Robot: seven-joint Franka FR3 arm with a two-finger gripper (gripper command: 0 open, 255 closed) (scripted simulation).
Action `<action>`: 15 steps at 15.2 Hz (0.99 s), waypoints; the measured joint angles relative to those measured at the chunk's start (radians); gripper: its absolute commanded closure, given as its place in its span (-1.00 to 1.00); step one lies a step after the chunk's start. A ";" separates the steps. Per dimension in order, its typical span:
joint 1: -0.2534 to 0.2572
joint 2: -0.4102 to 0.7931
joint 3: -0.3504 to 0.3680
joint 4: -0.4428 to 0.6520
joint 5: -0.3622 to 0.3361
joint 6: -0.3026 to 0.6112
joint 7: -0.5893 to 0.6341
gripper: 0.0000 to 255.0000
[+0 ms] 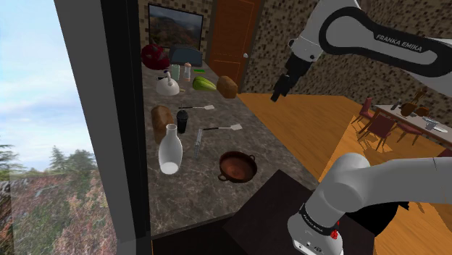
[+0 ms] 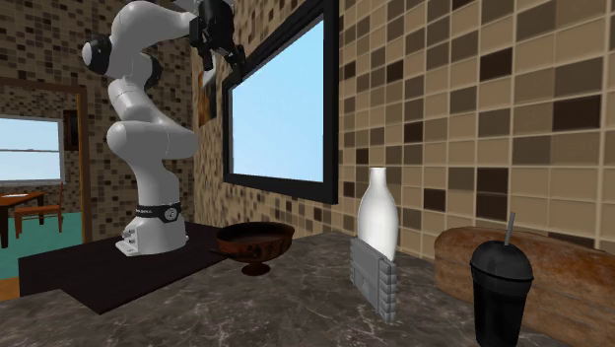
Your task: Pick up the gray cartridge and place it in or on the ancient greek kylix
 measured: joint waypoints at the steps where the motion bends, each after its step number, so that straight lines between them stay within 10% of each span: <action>1: 0.000 0.000 0.000 0.000 0.000 0.000 0.000 -1.00; 15: -0.046 0.370 0.166 -0.036 0.065 0.352 0.391 -1.00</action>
